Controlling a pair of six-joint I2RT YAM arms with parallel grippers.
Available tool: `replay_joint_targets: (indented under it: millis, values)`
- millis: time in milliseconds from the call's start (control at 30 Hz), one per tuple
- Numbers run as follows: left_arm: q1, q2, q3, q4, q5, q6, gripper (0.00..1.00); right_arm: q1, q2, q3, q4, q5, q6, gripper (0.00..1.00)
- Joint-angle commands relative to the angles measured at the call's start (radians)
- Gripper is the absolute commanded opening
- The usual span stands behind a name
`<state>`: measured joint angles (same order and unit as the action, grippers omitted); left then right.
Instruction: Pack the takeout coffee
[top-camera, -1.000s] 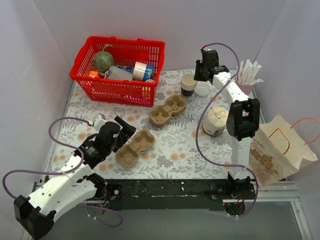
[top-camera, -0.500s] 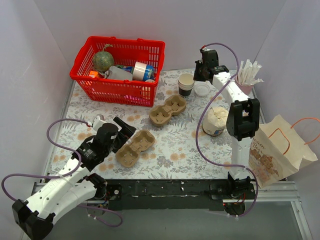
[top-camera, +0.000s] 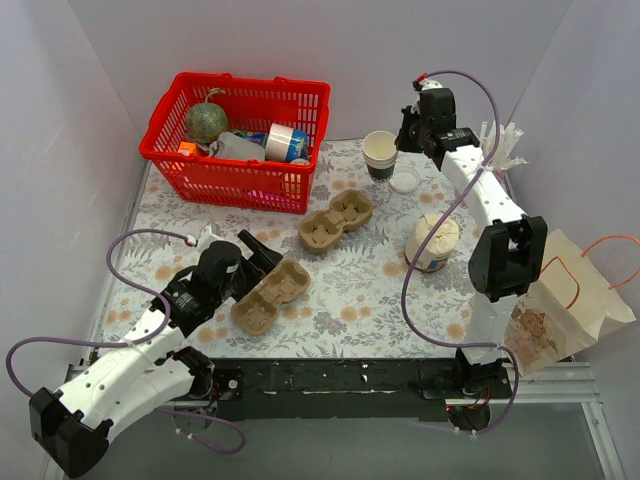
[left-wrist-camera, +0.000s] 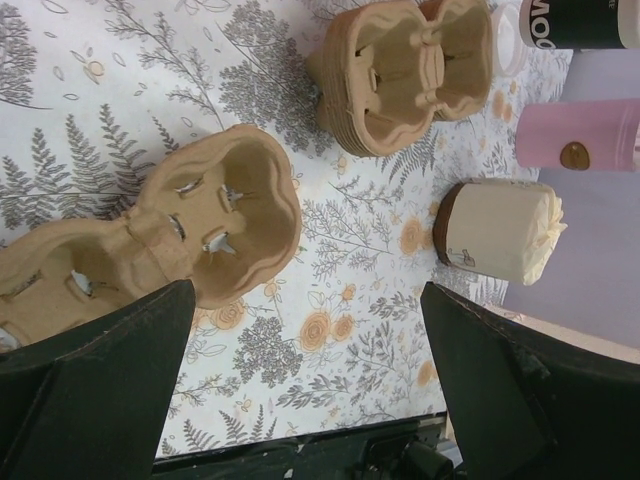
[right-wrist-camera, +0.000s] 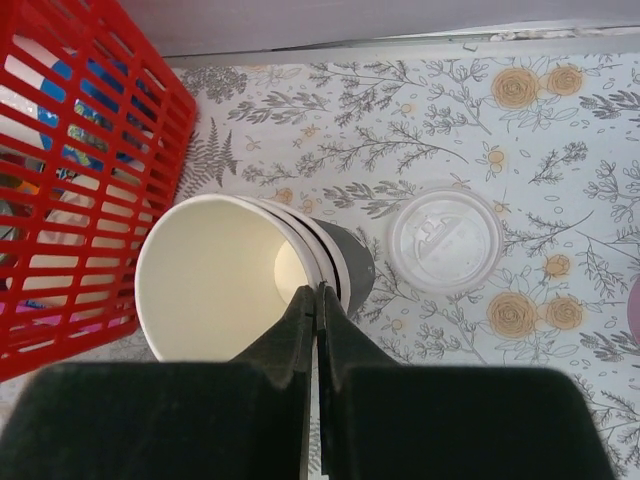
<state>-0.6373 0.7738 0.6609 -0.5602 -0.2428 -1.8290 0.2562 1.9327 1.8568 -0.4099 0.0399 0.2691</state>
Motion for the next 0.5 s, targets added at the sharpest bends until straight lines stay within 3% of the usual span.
replay_joint_targets:
  millis: [0,167,333,467]
  values:
    - [-0.001,0.018,-0.006,0.097,0.086,0.062,0.98,-0.005,-0.089,-0.045,-0.036,-0.066,-0.03,0.01]
    - [-0.001,0.079,-0.006,0.212,0.207,0.119,0.98,-0.005,-0.331,-0.299,-0.002,-0.092,-0.03,0.01]
    - [-0.001,0.189,-0.014,0.428,0.405,0.143,0.98,-0.002,-0.594,-0.635,0.02,-0.254,0.021,0.01]
    - [-0.002,0.309,-0.006,0.555,0.505,0.128,0.98,0.014,-0.722,-0.804,0.048,-0.376,0.047,0.01]
